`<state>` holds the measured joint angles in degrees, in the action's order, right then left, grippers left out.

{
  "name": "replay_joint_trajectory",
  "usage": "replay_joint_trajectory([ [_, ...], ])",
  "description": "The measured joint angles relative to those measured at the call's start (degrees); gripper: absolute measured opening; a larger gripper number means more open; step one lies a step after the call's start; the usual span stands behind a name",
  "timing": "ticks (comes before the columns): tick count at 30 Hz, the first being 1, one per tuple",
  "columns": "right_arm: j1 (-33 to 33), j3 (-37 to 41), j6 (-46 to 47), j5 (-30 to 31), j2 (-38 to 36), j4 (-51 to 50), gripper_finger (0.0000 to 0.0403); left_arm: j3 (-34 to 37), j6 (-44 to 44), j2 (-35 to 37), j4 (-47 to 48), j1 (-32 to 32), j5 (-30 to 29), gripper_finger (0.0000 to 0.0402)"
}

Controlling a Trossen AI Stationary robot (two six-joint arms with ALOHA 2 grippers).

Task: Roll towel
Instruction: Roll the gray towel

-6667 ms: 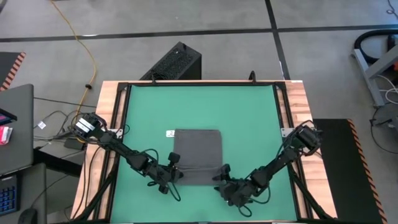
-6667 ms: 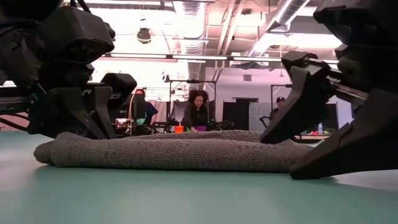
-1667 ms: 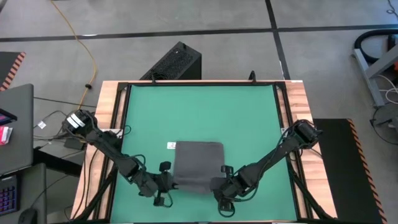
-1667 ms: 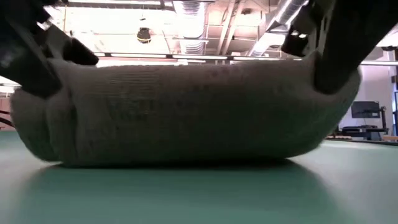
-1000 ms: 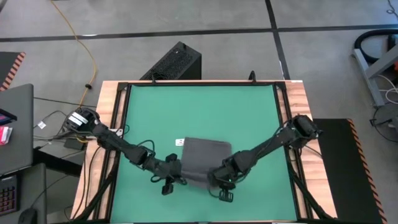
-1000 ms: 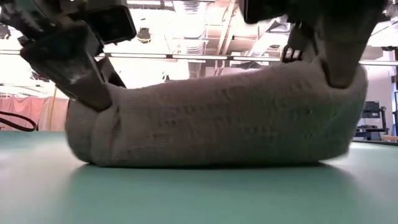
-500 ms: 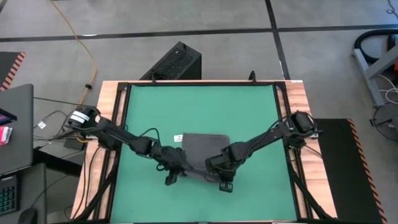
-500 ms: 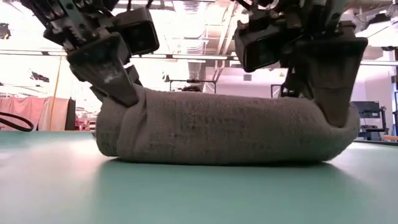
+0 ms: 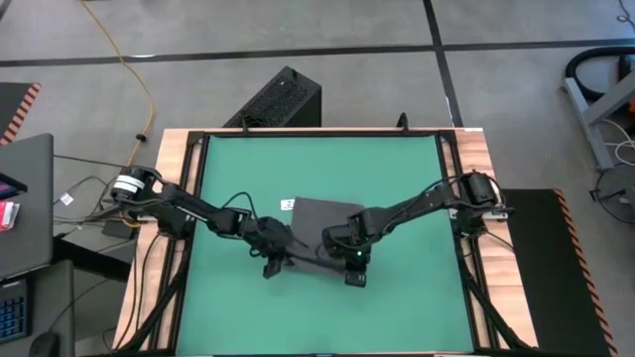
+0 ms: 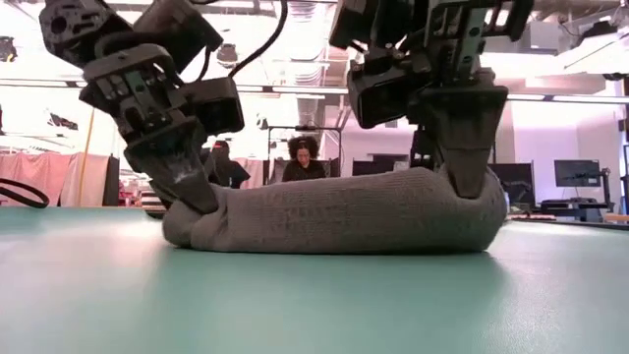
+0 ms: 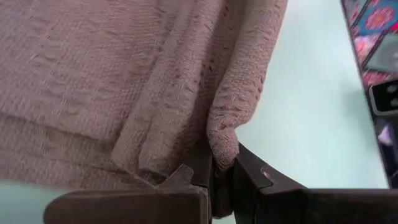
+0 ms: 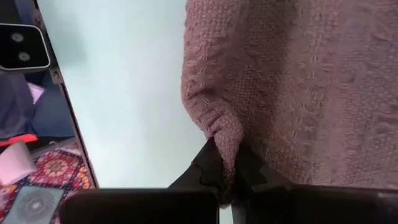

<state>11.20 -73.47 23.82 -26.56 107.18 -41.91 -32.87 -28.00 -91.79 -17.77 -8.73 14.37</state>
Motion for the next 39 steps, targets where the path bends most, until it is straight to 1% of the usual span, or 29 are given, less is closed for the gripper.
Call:
replay_joint_trajectory([
  [3, -2.58, -0.02, -2.03, -3.30, 0.00, -1.35, 0.0023, 1.20, -0.47, -0.01, -0.60, 1.77, 1.63, 0.0013],
  [5, -4.40, 0.02, -3.74, -3.75, 0.00, -2.96, 0.0023, 1.53, -0.88, -0.02, -2.16, 2.70, 3.10, 0.0013],
  [7, -6.03, 1.03, -5.18, -5.32, 0.00, -2.49, 0.0023, 1.61, -0.88, -0.02, -3.86, 3.52, 4.28, 0.0013],
  [10, -8.11, 4.98, -5.30, -8.23, -0.02, 1.40, 0.0023, 1.67, -0.65, -0.04, -5.44, 4.54, 5.77, 0.0015],
  [13, -9.16, 9.34, -5.08, -8.38, 0.00, 6.60, 0.0023, 1.65, -0.26, -0.04, -5.71, 5.32, 6.17, 0.0016],
  [16, -9.97, 13.21, -5.03, -10.33, -0.06, 12.31, 0.0023, 1.65, 0.69, -0.07, -4.53, 6.06, 6.20, 0.0017],
  [20, -11.91, 16.60, -4.84, -12.74, -0.22, 16.50, 0.0023, 1.65, 1.48, -0.15, -2.77, 7.51, 5.93, 0.0017],
  [23, -13.31, 17.51, -4.96, -13.73, -0.20, 17.63, 0.0023, 1.65, 2.29, -0.17, -1.36, 8.23, 5.78, 0.0017],
  [27, -15.16, 17.54, -6.64, -13.78, -0.12, 17.54, 0.0023, 1.63, 3.10, -0.17, 3.24, 9.07, 3.19, 0.0017],
  [34, -16.61, 17.53, -6.85, -12.07, -0.11, 17.52, 0.0023, 4.00, 1.90, -0.07, 1.97, 10.67, 3.62, 0.0018],
  [39, -17.02, 17.55, -6.75, -10.63, -0.11, 17.61, 0.0023, 5.01, 0.22, -0.04, 0.28, 10.78, 1.98, 0.0018],
])
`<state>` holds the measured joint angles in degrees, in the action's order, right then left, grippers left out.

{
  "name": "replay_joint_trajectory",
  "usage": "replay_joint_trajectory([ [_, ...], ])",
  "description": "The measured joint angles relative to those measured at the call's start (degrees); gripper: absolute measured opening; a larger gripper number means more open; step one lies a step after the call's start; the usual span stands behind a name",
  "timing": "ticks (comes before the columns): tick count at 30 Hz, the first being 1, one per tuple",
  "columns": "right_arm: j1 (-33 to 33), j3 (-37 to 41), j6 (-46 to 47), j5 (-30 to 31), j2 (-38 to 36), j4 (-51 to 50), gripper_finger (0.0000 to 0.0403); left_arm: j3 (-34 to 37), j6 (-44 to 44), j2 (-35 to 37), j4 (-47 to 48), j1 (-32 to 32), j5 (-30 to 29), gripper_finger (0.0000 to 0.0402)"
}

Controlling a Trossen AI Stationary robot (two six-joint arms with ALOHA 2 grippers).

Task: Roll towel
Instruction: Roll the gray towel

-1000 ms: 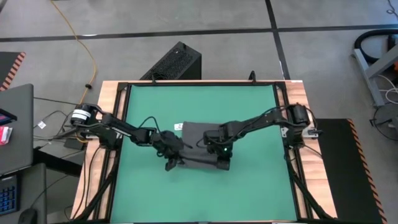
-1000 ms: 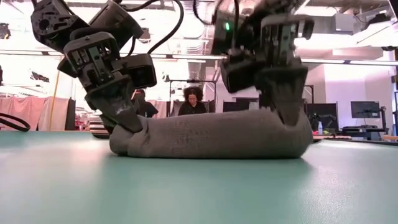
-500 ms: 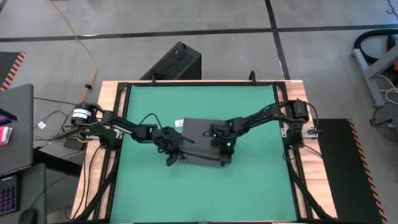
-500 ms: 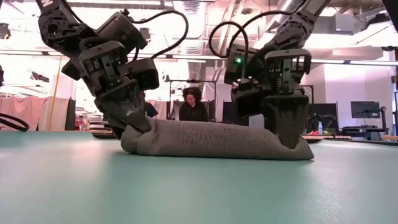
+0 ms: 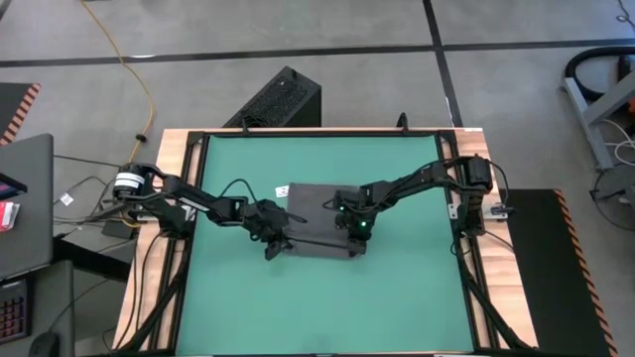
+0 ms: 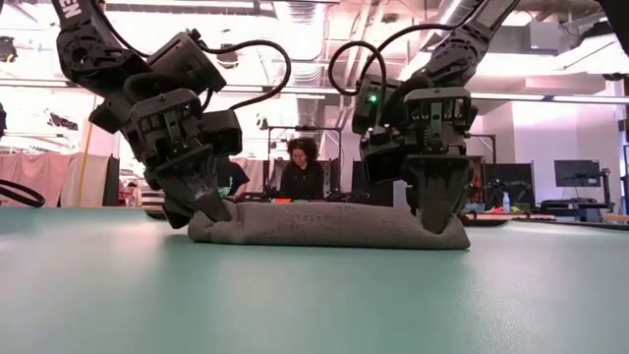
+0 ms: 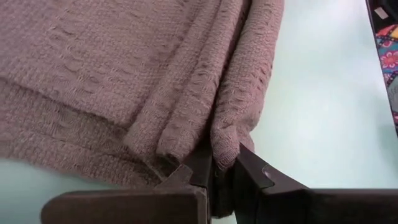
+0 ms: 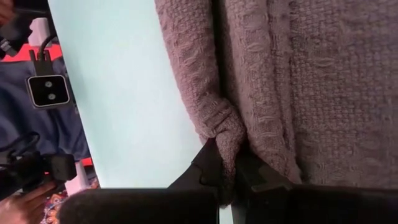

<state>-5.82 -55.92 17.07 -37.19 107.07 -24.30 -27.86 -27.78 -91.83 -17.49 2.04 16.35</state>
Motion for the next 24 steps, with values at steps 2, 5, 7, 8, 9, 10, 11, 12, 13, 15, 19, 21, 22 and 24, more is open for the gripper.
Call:
replay_joint_trajectory([
  [2, 0.10, 0.00, 0.01, 0.14, 0.00, 0.02, 0.0023, 0.17, 2.70, -0.05, -0.88, 0.10, 2.18, 0.0023],
  [5, 0.22, 0.09, 0.00, 0.46, 0.00, 0.82, 0.0023, 0.37, 6.50, 0.58, -2.08, -0.60, 7.57, 0.0045],
  [7, 0.20, 0.11, -0.01, 0.51, 0.00, 1.10, 0.0023, 0.34, 9.54, 1.83, -2.00, -1.41, 8.50, 0.0066],
  [8, 0.20, 0.11, -0.03, 0.60, 0.00, 1.19, 0.0023, 0.34, 11.04, 2.86, -0.98, -1.71, 8.63, 0.0076],
  [9, 0.20, 0.11, -0.04, 0.66, 0.00, 1.20, 0.0023, 0.34, 12.15, 3.86, -0.01, -1.99, 8.43, 0.0085],
  [10, 0.20, 0.11, -0.06, 0.72, 0.00, 1.23, 0.0023, 0.38, 12.48, 4.95, 1.24, -2.26, 8.06, 0.0094],
  [11, 0.20, 0.11, -0.06, 0.79, 0.00, 1.26, 0.0023, 0.40, 12.42, 6.25, 2.70, -2.65, 7.38, 0.0100],
  [12, 0.20, 0.11, -0.08, 0.81, 0.00, 1.32, 0.0023, 0.40, 12.20, 7.92, 4.50, -2.97, 6.41, 0.0103],
  [13, 0.20, 0.11, -0.14, 0.85, 0.00, 1.36, 0.0023, 0.40, 11.95, 9.69, 6.21, -3.34, 4.89, 0.0105],
  [15, 0.20, 0.11, -0.43, 0.89, 0.01, 1.59, 0.0023, 0.34, 10.87, 13.41, 10.29, -4.45, -0.01, 0.0103],
  [19, 0.20, 0.13, -0.47, 0.92, 0.02, 2.16, 0.0023, 0.32, 15.05, 19.64, 7.81, -11.88, -12.60, 0.0075],
  [21, 0.20, 0.13, -0.48, 0.94, 0.04, 2.29, 0.0023, 0.23, 19.84, 20.14, 3.19, -16.70, -19.37, 0.0055],
  [22, 0.20, 0.13, -0.48, 0.94, 0.07, 2.42, 0.0023, 0.23, 22.92, 19.65, 0.99, -19.00, -22.01, 0.0044],
  [24, 0.20, 0.13, -0.49, 1.01, 0.07, 2.59, 0.0023, 0.23, 30.29, 17.48, -3.75, -23.20, -27.15, 0.0024],
])
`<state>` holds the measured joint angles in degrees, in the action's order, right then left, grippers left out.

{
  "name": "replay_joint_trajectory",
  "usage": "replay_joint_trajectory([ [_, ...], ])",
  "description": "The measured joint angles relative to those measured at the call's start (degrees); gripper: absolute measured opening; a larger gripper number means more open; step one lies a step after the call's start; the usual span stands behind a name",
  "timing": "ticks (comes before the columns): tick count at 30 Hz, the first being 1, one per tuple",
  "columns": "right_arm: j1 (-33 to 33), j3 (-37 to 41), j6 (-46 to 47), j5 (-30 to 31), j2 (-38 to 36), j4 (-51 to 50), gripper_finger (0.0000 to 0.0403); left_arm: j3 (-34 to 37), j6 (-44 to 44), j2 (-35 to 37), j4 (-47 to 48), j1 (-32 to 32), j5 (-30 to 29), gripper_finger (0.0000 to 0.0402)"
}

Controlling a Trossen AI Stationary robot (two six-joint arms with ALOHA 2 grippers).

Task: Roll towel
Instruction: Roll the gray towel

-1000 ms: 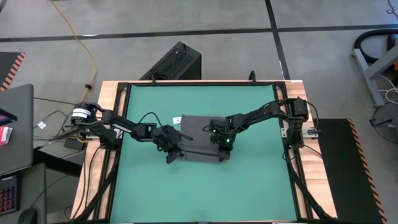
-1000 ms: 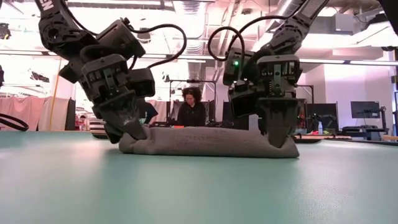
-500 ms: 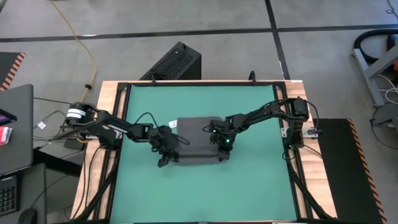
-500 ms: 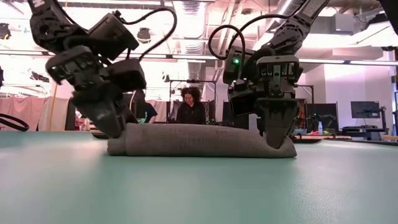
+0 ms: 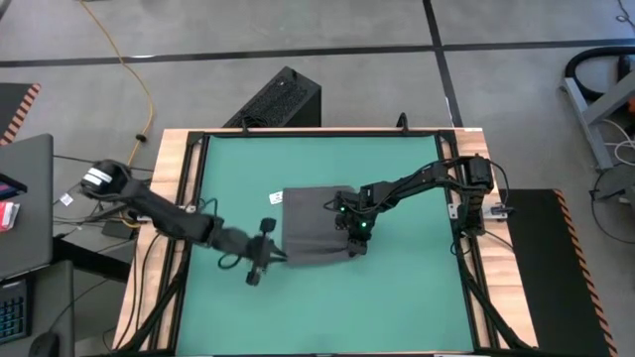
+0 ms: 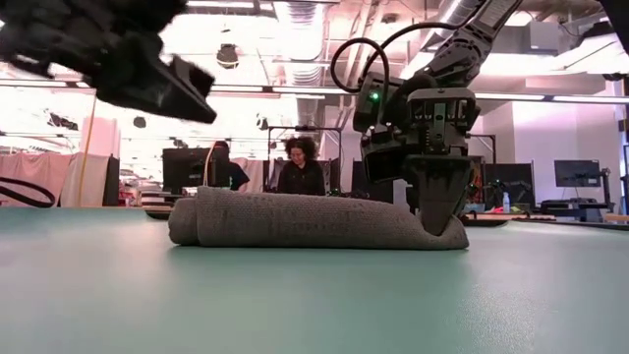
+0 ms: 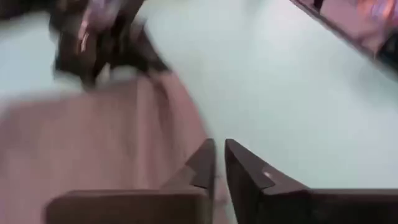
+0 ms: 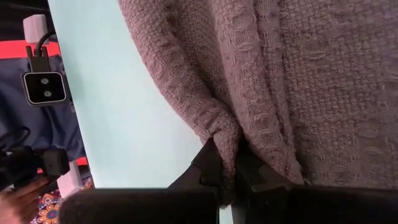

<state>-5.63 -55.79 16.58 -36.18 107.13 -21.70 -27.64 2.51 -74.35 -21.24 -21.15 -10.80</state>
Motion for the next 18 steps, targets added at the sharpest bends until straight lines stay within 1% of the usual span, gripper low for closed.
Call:
replay_joint_trajectory([
  [1, 0.00, 0.00, 0.00, 0.04, 0.00, 0.26, 0.0023, -0.15, 4.35, -1.20, -1.39, -1.97, -4.39, 0.0014],
  [3, 0.00, 0.00, 0.00, 0.04, 0.00, 0.66, 0.0023, -0.92, 11.06, -3.68, -2.49, -4.78, -16.23, 0.0004],
  [4, 0.00, 0.04, -0.02, 0.02, 0.02, 0.89, 0.0023, -1.35, 13.69, -4.84, -2.90, -4.95, -20.31, 0.0004],
  [5, 0.00, 0.04, 0.00, 0.03, 0.02, 1.00, 0.0023, -1.60, 16.23, -5.79, -3.10, -4.49, -21.94, 0.0004],
  [6, 0.00, 0.04, 0.00, 0.02, 0.02, 1.02, 0.0023, -1.60, 17.76, -6.68, -3.16, -3.58, -21.13, 0.0004],
  [10, 0.00, 0.04, -0.02, 0.02, 0.04, 1.06, 0.0023, -1.56, 16.37, -10.66, -1.79, 1.80, -11.73, 0.0001],
  [13, 0.00, 0.02, -0.02, 0.02, 0.04, 1.08, 0.0023, -1.55, 18.03, -12.94, -3.53, 5.06, -5.87, 0.0000],
  [18, 0.14, 0.02, 0.00, 0.02, 0.04, 1.15, 0.0023, -1.68, 22.63, -16.21, -5.80, 8.07, -1.22, 0.0000],
])
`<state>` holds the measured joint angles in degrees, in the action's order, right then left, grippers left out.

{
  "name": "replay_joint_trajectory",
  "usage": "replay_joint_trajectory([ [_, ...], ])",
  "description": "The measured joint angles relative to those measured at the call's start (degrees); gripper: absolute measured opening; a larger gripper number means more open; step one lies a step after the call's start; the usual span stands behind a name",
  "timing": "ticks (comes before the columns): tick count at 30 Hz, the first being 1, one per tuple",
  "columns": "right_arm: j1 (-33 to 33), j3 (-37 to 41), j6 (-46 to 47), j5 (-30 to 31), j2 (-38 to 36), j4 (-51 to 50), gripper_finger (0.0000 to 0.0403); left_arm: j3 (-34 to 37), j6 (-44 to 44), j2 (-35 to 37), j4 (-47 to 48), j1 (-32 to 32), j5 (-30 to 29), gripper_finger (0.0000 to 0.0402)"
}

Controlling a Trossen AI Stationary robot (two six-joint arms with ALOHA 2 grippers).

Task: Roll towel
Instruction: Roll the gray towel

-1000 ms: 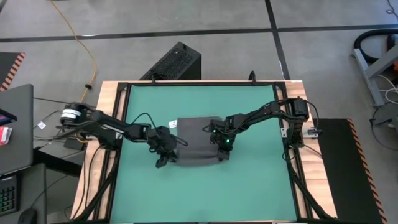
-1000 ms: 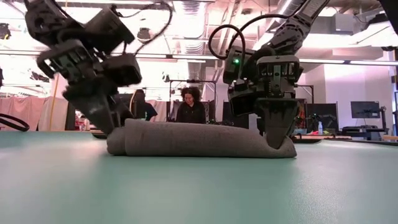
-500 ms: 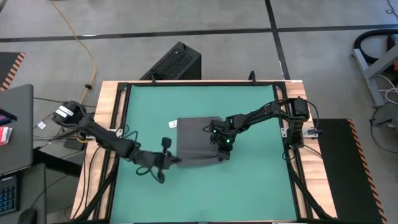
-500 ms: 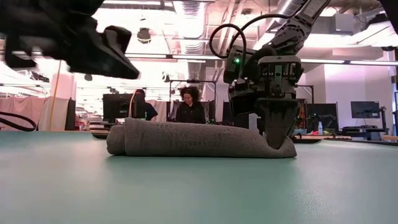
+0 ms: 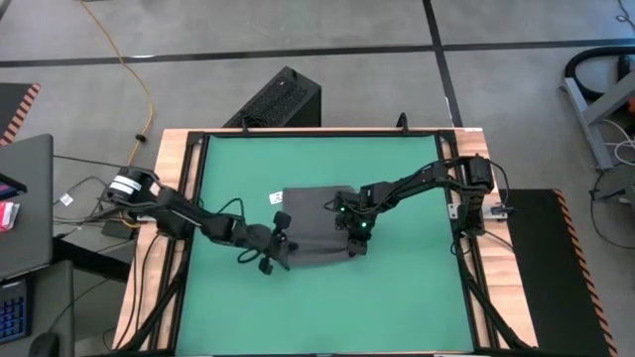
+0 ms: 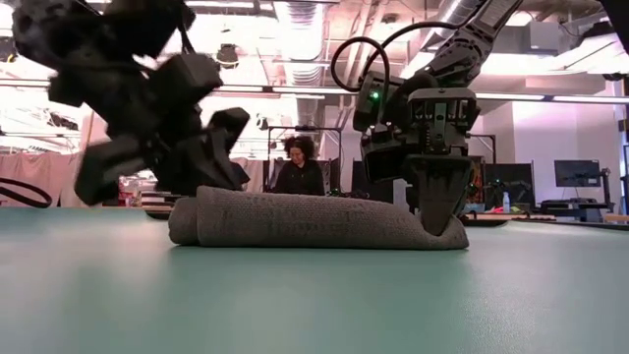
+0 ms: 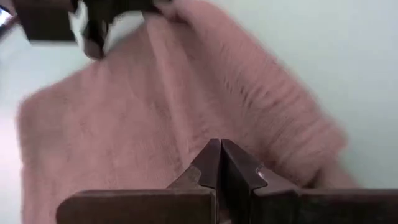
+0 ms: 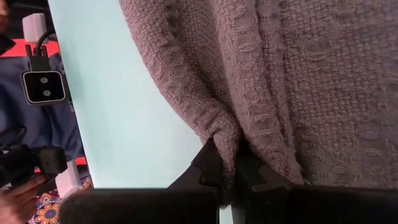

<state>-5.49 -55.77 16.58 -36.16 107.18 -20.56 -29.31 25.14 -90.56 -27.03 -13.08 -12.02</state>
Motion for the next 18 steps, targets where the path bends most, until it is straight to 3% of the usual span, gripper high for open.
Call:
replay_joint_trajectory([
  [7, 0.82, -0.31, -0.13, 0.04, 0.02, -0.07, 0.0023, -2.78, 3.11, -5.18, 0.05, 3.84, 1.94, 0.0000],
  [12, 2.72, -3.12, -0.17, 0.96, -0.47, -2.26, 0.0023, -4.35, -0.76, -10.04, -0.16, 7.23, 10.95, 0.0000],
  [18, 4.98, -8.20, -0.15, 0.74, -0.69, -10.59, 0.0023, -5.36, -6.52, -13.39, -0.80, 7.54, 17.01, 0.0000],
])
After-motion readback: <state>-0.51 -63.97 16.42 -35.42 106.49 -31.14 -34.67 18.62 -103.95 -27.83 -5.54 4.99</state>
